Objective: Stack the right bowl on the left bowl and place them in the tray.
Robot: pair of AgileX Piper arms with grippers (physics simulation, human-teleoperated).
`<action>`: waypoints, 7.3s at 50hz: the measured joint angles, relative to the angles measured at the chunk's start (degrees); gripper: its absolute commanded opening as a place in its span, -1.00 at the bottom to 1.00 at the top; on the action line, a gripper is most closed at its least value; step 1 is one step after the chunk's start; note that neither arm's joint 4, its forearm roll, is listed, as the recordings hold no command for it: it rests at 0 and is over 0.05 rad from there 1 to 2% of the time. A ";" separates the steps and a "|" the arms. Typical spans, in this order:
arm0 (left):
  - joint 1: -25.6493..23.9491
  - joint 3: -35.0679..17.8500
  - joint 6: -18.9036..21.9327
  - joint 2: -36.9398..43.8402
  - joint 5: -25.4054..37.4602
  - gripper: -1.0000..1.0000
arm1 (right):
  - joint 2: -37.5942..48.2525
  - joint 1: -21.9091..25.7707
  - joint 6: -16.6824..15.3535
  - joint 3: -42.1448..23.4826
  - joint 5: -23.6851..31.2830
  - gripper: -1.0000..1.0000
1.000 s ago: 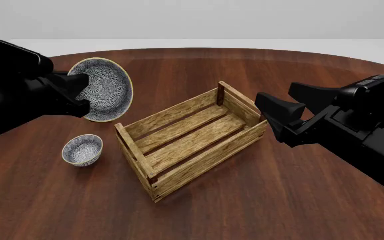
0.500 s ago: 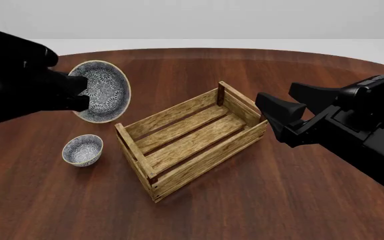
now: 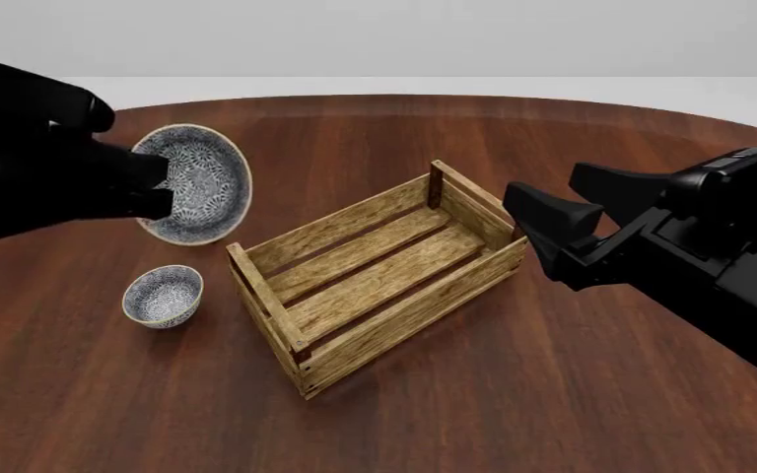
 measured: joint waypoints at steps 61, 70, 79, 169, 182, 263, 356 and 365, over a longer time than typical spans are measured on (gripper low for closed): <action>16.70 11.33 1.79 5.97 -6.87 -1.00 | 2.48 0.08 0.20 0.24 -1.56 1.00; 17.57 11.68 1.81 9.32 -9.07 -1.00 | 2.69 0.11 0.26 0.24 -1.67 1.00; 18.28 11.57 1.80 13.52 -11.47 -1.00 | 2.72 0.12 0.32 0.20 -1.66 1.00; 19.69 10.13 3.52 22.70 -15.54 1.00 | 1.76 0.25 0.18 0.31 -1.01 1.00; 16.57 11.56 5.39 16.55 -12.43 1.00 | 1.49 0.33 0.14 0.33 -0.84 1.00; 10.35 13.28 8.48 33.10 -21.93 1.00 | 0.32 0.19 0.16 0.23 0.06 1.00; 10.11 8.43 8.27 17.96 -10.08 -1.00 | -1.23 0.52 0.11 0.22 1.06 1.00; 8.63 6.06 8.61 16.39 -7.65 -1.00 | -1.27 0.49 0.13 0.22 1.08 1.00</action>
